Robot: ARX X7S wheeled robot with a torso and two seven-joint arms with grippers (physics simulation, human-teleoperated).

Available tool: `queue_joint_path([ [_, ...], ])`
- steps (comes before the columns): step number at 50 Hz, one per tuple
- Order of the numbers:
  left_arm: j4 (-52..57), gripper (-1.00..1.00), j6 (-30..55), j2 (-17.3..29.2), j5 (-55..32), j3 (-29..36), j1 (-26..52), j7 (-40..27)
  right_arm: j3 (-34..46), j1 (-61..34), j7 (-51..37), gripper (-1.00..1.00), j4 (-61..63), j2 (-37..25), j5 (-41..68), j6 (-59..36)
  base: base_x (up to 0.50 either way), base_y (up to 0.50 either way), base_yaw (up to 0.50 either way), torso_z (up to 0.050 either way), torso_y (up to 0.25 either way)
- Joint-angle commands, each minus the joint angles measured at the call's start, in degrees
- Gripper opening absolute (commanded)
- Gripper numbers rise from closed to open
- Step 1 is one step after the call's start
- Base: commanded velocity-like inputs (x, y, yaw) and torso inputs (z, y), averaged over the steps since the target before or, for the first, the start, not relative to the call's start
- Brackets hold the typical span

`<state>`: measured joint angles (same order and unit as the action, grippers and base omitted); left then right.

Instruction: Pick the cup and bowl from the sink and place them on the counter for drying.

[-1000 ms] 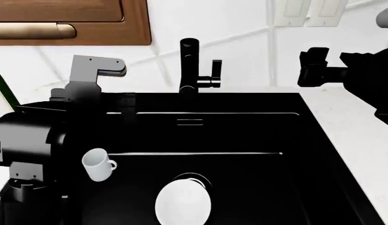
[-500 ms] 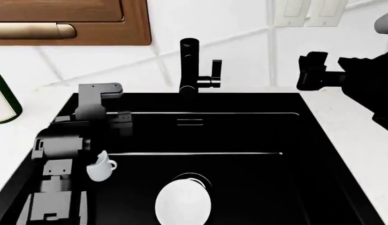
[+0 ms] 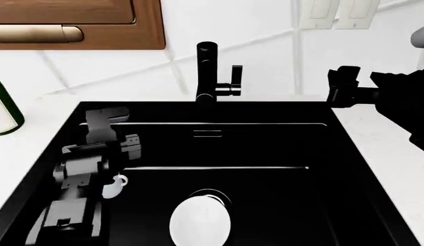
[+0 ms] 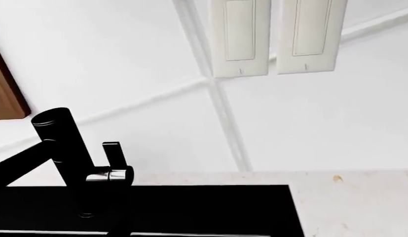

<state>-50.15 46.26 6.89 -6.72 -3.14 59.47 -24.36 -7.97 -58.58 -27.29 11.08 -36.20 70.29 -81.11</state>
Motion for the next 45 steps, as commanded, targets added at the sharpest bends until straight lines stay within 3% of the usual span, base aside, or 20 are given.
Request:
queue_joint_path([
  [1,-16.14,1.0,-12.38,-0.21,-0.34,-2.06,3.69,-1.08,-1.64,1.4,-1.31,1.0,0.77,-0.29,1.93,-0.46,0.0,0.0,0.0,0.0,0.0],
  [12,-24.51,1.0,-17.89,-0.03,0.08,-1.81,4.58,-0.8,-1.74,2.88,-1.2,1.0,0.97,-0.68,2.4,0.77,0.0,0.0,0.0,0.0,0.0],
  [45,-24.82,1.0,-16.31,0.86,4.15,-11.21,1.85,2.06,-1.43,5.97,-2.45,1.0,1.87,-1.45,5.14,2.68,0.0,0.0,0.0,0.0,0.0],
])
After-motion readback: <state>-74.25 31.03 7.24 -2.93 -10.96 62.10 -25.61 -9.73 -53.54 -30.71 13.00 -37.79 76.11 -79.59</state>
